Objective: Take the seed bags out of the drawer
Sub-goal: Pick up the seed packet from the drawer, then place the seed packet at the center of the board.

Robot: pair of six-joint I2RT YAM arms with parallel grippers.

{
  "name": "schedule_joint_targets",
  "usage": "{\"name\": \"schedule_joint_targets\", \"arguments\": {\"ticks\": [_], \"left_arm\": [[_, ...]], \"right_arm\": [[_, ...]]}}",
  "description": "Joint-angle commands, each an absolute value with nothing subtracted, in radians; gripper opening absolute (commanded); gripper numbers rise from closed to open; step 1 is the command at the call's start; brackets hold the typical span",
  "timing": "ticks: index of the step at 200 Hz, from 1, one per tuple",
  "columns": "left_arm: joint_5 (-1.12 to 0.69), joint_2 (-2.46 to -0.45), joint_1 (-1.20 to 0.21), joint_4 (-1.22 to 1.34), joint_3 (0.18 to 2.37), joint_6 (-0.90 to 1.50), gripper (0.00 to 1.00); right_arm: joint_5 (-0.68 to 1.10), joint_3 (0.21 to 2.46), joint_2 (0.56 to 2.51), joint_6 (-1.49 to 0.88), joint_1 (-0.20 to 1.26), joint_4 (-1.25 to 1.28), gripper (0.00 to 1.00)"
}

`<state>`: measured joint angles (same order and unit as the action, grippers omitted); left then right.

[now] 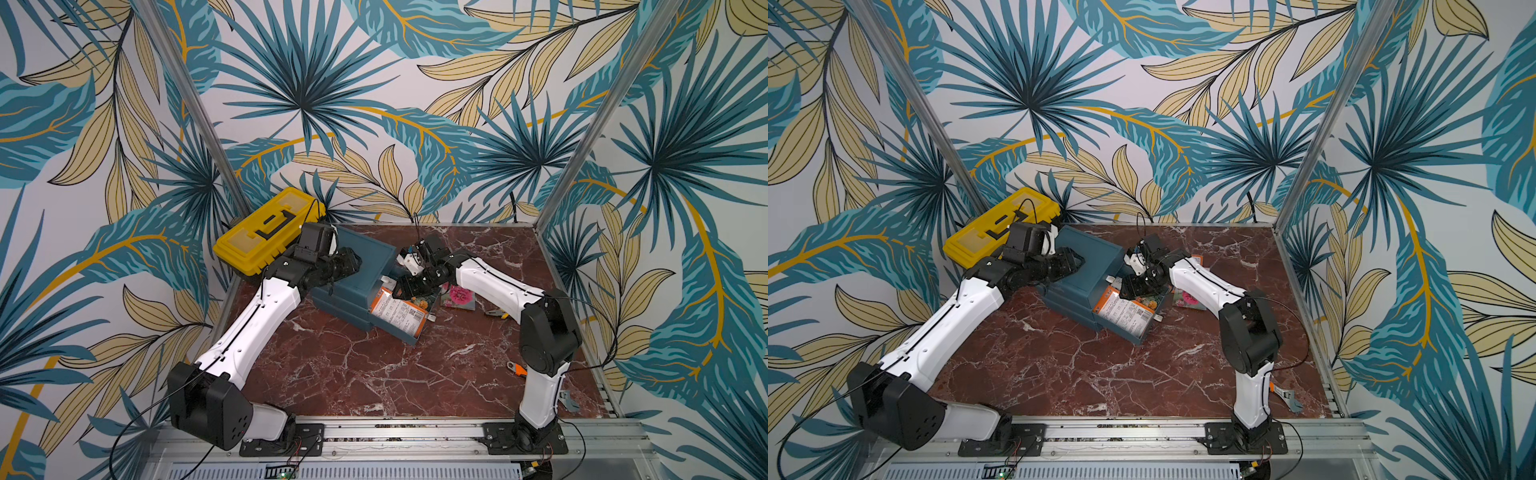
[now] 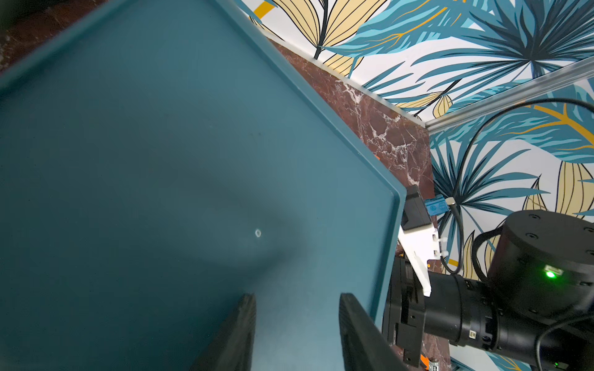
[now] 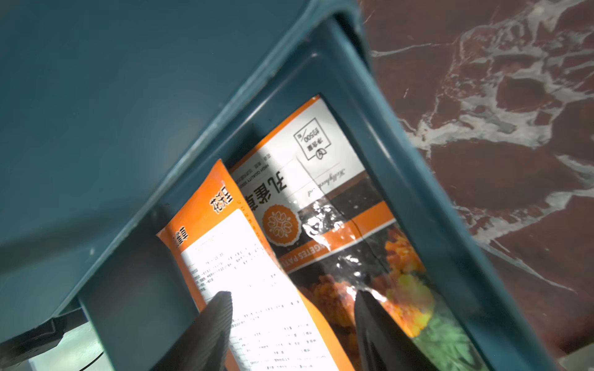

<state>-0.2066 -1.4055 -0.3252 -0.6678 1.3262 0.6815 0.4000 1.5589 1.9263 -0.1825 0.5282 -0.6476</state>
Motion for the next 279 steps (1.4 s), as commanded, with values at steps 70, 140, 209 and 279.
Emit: {"name": "schedule_joint_targets", "arguments": {"ticks": [70,140,209,279], "left_arm": [[-0.205,-1.474,-0.321,-0.924,1.279,0.687,0.47],[-0.204,-1.477,-0.321,-0.924,1.281,0.689,0.47],[-0.202,-1.468,-0.321,-0.927,1.274,0.689,0.47],[-0.211,-1.462,-0.321,-0.917,1.26,0.689,0.47]], "right_arm": [[0.572,1.533,1.977,-0.159,0.535,-0.676,0.45],[0.609,1.476,1.931,-0.238,0.542,-0.628,0.0],[0.446,1.483,1.758,-0.384,0.462,-0.644,0.0],[0.437,1.49,1.622,-0.405,0.192,-0.696,0.0]]}}
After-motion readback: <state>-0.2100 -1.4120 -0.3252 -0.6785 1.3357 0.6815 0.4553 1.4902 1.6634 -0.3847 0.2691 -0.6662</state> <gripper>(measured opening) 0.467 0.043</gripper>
